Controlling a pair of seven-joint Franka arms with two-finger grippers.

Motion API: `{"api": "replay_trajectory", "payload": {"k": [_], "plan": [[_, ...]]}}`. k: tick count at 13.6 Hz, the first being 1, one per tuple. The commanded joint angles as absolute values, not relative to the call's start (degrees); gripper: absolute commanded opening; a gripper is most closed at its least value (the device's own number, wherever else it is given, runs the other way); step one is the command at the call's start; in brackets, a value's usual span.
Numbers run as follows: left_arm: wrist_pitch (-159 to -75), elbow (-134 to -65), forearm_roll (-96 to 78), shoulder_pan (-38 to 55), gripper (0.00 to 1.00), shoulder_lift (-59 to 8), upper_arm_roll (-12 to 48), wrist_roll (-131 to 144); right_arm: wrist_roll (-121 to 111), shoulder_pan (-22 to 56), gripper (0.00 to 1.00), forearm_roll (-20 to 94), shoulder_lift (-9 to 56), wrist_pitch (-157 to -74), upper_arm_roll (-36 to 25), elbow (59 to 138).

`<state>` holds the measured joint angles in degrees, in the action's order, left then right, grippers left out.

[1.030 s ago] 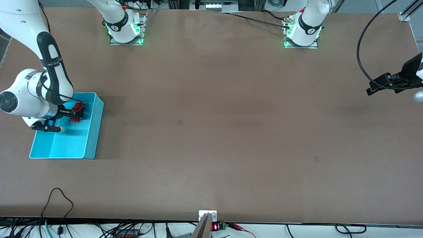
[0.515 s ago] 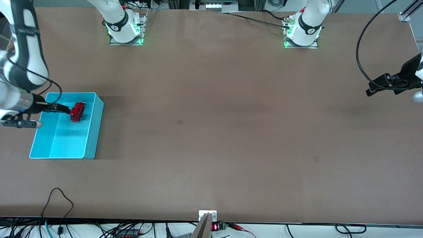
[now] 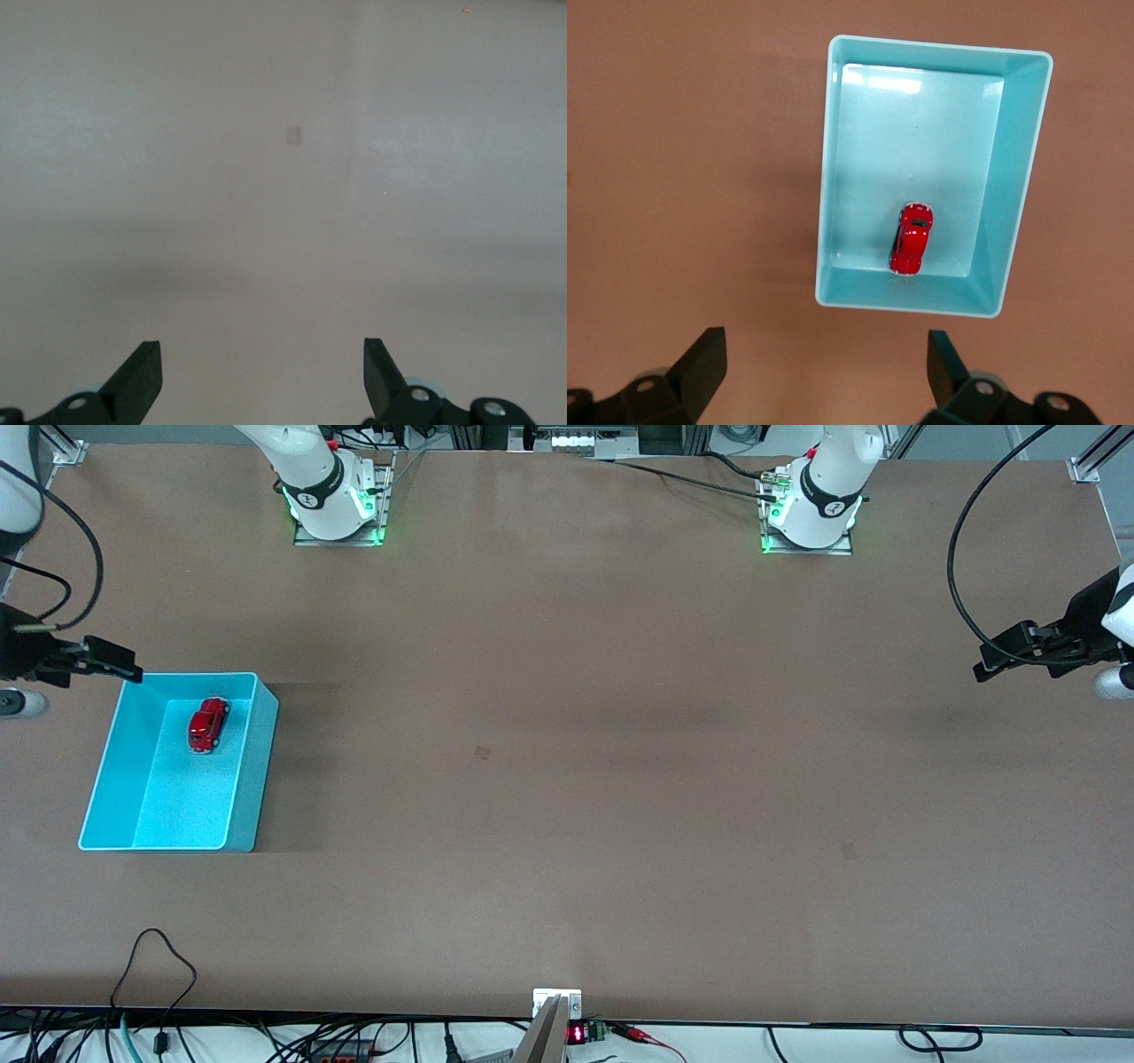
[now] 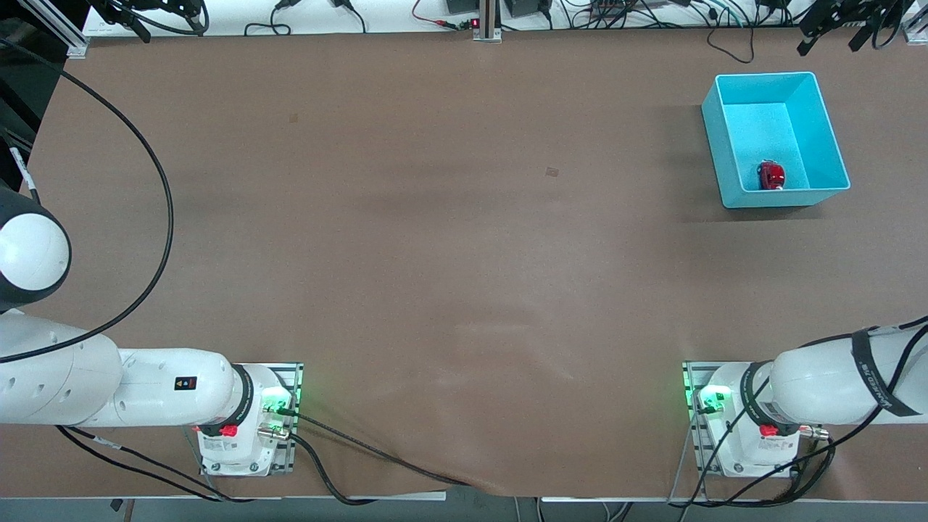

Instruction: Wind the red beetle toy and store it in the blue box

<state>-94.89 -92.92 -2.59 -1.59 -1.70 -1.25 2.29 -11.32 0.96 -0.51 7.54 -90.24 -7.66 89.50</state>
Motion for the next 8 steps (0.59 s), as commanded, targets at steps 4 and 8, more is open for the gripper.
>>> {"api": "replay_trajectory", "payload": {"k": [4, 8], "plan": [[-94.39, -93.78, -1.76, -1.76, 1.0, -0.09, -0.17, 2.73, -11.34, -0.35, 1.0, -0.97, 5.98, -86.13, -6.5, 86.39], [-94.05, -94.04, -1.84, -2.99, 1.0, -0.18, -0.35, 2.72, -11.34, -0.44, 1.0, -0.79, 5.89, -86.13, -6.42, 86.66]]}}
